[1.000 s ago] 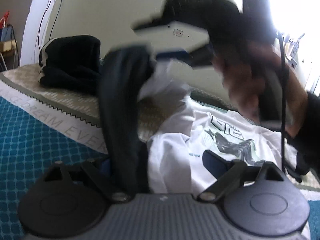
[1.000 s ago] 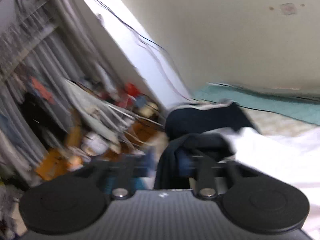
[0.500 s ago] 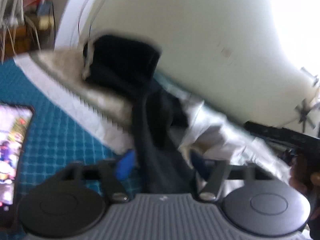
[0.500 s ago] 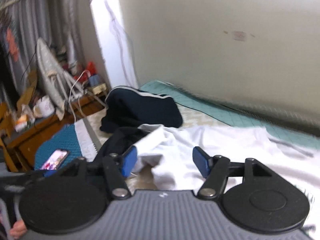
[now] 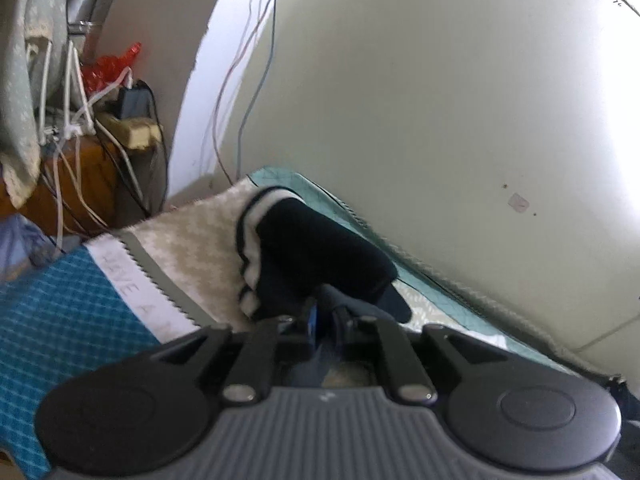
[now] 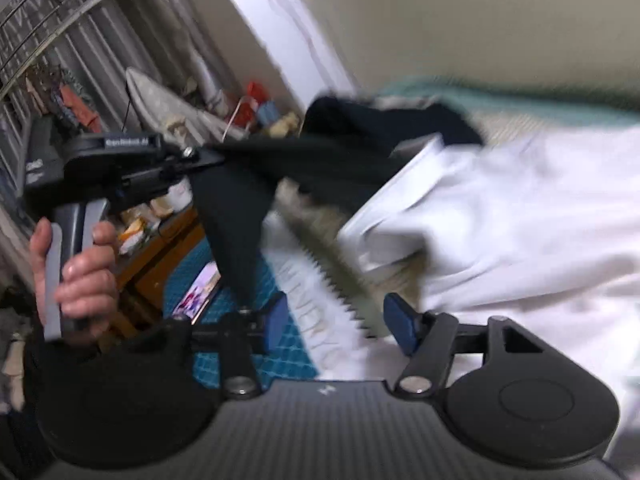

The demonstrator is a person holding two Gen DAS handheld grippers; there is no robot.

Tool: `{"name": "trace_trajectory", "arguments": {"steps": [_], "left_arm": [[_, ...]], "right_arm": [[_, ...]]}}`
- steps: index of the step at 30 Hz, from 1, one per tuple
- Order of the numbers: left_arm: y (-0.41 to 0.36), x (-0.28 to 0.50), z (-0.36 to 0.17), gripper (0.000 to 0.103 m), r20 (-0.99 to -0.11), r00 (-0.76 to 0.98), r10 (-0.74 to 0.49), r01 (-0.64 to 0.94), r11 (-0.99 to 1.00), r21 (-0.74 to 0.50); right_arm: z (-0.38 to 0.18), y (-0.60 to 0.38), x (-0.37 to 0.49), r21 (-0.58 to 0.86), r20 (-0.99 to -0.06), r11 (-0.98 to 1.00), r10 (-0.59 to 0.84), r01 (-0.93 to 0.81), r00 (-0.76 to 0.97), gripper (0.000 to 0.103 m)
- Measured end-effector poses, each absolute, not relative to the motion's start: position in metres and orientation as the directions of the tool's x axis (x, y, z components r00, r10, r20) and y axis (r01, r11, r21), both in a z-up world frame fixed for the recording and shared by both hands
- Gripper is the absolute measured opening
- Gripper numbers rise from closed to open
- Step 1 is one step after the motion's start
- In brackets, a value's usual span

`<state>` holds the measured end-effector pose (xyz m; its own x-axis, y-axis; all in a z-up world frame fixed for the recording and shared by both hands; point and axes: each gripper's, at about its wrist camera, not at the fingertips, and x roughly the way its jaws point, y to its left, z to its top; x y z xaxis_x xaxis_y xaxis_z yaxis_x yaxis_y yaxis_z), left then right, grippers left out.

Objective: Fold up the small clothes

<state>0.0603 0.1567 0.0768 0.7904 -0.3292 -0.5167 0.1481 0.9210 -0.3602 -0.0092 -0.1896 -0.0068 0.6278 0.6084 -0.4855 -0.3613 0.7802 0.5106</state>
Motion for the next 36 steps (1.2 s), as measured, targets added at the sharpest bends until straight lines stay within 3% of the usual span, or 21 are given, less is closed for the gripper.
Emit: {"name": "trace_trajectory", "arguments": {"steps": [2, 3, 11, 16, 18, 19, 20, 28, 31, 34, 36], "left_arm": [[0.153, 0.055, 0.073, 0.05, -0.526, 0.795, -0.3, 0.127, 0.932, -0.34], [0.155, 0.049, 0.071, 0.053, -0.527, 0.796, -0.298, 0.129, 0.934, -0.334], [0.114, -0.055, 0.023, 0.053, -0.654, 0.596, -0.465, 0.417, 0.876, -0.243], [0.088, -0.098, 0.0, 0.052, -0.691, 0.476, -0.544, 0.515, 0.809, -0.283], [0.076, -0.105, -0.01, 0.038, -0.719, 0.438, -0.54, 0.528, 0.802, -0.281], [0.071, -0.108, -0.015, 0.008, -0.735, 0.43, -0.524, 0.529, 0.806, -0.266], [0.067, -0.11, -0.019, 0.007, -0.745, 0.444, -0.498, 0.525, 0.818, -0.234], [0.152, -0.147, 0.013, 0.008, -0.729, 0.563, -0.389, 0.368, 0.908, -0.201], [0.159, -0.153, 0.002, 0.013, -0.75, 0.557, -0.357, 0.337, 0.922, -0.188], [0.172, -0.151, -0.001, 0.032, -0.738, 0.569, -0.363, 0.293, 0.928, -0.23], [0.187, -0.147, 0.001, 0.032, -0.727, 0.584, -0.363, 0.262, 0.931, -0.254]], "right_arm": [[0.001, -0.216, -0.029, 0.514, -0.462, 0.791, 0.582, -0.333, 0.67, 0.06], [0.004, -0.228, -0.04, 0.519, -0.455, 0.795, 0.567, -0.313, 0.687, 0.061], [0.015, -0.304, -0.158, 0.408, -0.487, 0.876, 0.447, -0.257, 0.75, 0.065], [0.017, -0.332, -0.201, 0.408, -0.476, 0.902, 0.343, -0.142, 0.81, 0.069], [0.014, -0.34, -0.206, 0.438, -0.46, 0.891, 0.338, -0.121, 0.821, 0.069], [0.013, -0.342, -0.207, 0.448, -0.455, 0.886, 0.339, -0.118, 0.823, 0.069], [0.011, -0.341, -0.206, 0.458, -0.452, 0.881, 0.343, -0.116, 0.823, 0.069], [0.009, -0.292, -0.182, 0.434, -0.477, 0.878, 0.413, -0.2, 0.776, 0.069], [-0.001, -0.273, -0.173, 0.418, -0.511, 0.881, 0.43, -0.222, 0.744, 0.069], [-0.013, -0.264, -0.163, 0.427, -0.548, 0.88, 0.434, -0.208, 0.715, 0.069], [-0.012, -0.262, -0.161, 0.438, -0.547, 0.876, 0.44, -0.205, 0.712, 0.071]]}}
